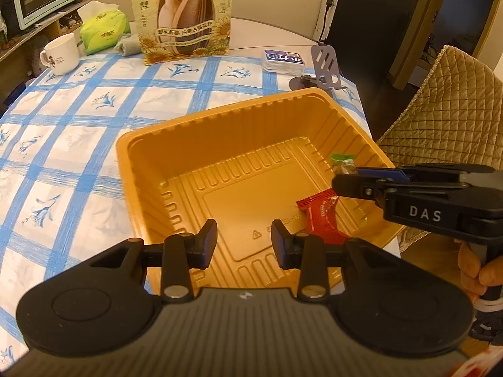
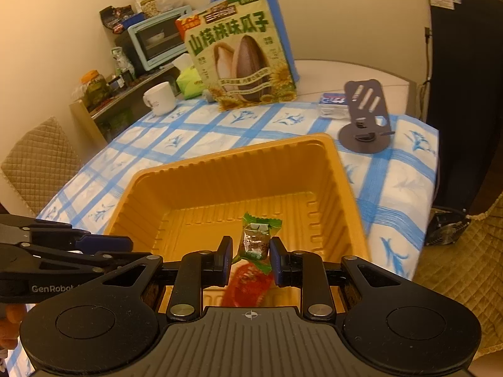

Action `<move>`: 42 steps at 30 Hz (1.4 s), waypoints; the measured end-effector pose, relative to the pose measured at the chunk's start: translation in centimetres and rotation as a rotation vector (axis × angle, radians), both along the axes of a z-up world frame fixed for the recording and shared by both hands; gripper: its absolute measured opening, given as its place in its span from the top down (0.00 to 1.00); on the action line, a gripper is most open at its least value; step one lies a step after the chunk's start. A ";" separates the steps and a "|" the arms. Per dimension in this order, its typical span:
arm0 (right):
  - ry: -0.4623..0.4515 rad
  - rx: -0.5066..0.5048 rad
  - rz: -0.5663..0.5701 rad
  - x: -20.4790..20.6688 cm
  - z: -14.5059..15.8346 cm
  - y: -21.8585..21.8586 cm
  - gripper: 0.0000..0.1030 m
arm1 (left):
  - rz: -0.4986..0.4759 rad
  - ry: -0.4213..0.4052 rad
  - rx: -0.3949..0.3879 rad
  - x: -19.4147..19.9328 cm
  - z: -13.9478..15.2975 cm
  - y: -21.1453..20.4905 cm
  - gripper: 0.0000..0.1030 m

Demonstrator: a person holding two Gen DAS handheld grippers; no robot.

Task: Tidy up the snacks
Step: 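Carry both snacks over the orange tray and open both tools to drop them, then move both open tools back toward the remaining snacks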

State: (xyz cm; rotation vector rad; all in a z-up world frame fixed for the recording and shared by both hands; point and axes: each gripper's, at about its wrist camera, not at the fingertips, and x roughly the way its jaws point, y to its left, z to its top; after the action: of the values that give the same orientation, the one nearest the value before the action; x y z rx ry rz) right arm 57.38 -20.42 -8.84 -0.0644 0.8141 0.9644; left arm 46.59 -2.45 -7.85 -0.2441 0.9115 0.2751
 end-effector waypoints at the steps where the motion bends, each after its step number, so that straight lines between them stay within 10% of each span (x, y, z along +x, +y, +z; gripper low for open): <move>1: -0.001 0.004 0.011 -0.2 0.0 0.4 0.75 | 0.003 0.000 -0.001 -0.2 0.1 0.2 0.67; 22: -0.045 0.089 -0.167 -7.6 4.2 -4.3 0.29 | -0.032 -0.096 -0.001 -9.4 5.0 1.8 0.34; 42: -0.062 0.096 -0.338 -26.3 7.5 -6.9 0.23 | -0.089 -0.147 0.004 -28.6 8.6 5.6 0.30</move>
State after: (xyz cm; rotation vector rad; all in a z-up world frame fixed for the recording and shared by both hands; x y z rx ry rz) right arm 31.06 -27.29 -1.29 0.1226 0.6933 0.6764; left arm 17.97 3.20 0.80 -0.2161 0.7738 0.1741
